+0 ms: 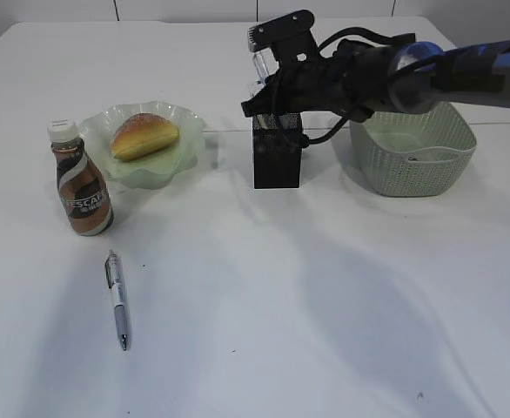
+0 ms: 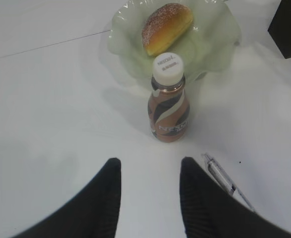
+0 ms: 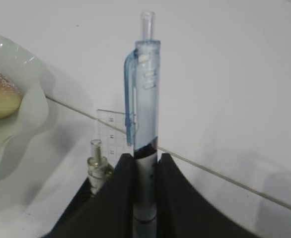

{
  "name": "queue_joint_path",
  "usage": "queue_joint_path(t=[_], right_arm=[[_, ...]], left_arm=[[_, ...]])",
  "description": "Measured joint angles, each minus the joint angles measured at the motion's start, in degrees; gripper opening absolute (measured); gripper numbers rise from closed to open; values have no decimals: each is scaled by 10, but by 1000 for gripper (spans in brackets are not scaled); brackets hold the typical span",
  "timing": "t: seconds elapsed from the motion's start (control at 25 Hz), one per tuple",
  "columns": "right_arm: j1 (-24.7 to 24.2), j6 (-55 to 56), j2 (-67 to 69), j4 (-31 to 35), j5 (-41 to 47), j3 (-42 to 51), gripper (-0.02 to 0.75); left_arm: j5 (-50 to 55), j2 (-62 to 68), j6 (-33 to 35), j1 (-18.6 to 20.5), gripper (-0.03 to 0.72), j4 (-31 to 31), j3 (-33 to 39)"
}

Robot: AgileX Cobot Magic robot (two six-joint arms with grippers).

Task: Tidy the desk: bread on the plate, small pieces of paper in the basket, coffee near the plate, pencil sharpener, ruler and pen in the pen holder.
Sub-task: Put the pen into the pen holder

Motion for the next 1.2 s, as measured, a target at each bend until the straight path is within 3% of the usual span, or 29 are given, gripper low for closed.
queue_joint_path(t=[0.44, 0.84, 1.2], right_arm=[[2, 0, 0, 0, 13, 0, 113], [8, 0, 0, 13, 50, 0, 189], [29, 0, -10, 27, 74, 0, 209]], left_arm=[[-4, 0, 0, 0, 275, 0, 0], [-5, 0, 0, 0, 275, 0, 0], [-12, 0, 0, 0, 275, 0, 0]])
